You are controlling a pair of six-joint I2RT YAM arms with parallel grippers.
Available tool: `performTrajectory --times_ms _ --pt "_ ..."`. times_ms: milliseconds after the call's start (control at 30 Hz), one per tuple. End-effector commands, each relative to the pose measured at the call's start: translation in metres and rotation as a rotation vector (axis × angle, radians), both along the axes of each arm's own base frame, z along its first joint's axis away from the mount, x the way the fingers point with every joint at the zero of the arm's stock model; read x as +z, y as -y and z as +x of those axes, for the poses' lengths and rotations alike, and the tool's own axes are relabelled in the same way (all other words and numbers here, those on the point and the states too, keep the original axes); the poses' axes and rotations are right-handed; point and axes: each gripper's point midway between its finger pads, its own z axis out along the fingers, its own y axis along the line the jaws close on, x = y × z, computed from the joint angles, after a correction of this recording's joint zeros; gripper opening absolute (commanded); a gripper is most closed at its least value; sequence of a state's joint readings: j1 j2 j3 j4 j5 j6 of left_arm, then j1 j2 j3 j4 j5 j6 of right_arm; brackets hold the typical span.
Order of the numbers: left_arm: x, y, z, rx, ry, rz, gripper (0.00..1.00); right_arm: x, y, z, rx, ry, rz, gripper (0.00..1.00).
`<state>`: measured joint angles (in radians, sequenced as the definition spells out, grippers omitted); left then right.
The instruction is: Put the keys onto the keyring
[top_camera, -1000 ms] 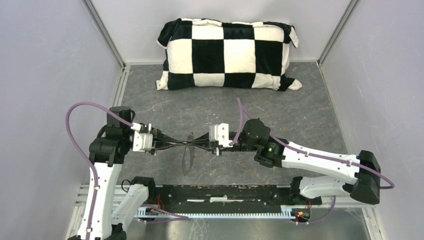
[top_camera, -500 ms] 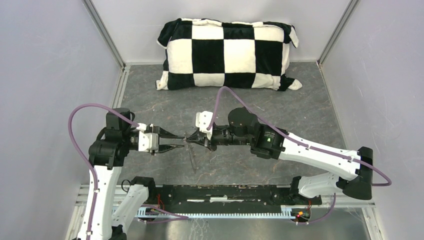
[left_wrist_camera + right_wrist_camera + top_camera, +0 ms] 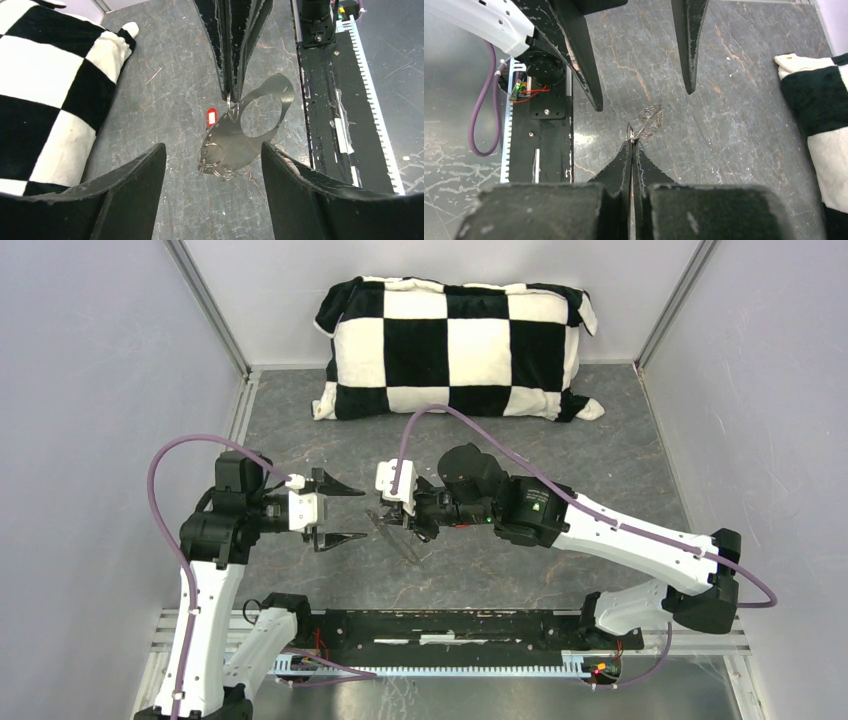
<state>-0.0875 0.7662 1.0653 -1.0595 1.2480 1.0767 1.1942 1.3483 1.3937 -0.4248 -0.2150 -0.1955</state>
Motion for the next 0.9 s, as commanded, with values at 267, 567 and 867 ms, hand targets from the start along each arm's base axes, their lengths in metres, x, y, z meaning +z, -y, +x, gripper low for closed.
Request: performTrajectory --times_ms 267,567,867 --pt "0.012 0.005 -0.011 -0.018 -0.1 -0.059 0.44 0.027 -0.013 0.0 -0.01 0.004 0.156 0.0" --pt "0.012 0.006 -0.015 -0.003 -0.178 -0.071 0.28 0.058 0.0 -0.004 -0.042 0.021 0.502 0.0" --pt "0.006 0.008 -0.021 -0.022 -0.248 -0.093 0.33 0.068 0.005 -0.006 -0.055 -0.053 0.709 0.0"
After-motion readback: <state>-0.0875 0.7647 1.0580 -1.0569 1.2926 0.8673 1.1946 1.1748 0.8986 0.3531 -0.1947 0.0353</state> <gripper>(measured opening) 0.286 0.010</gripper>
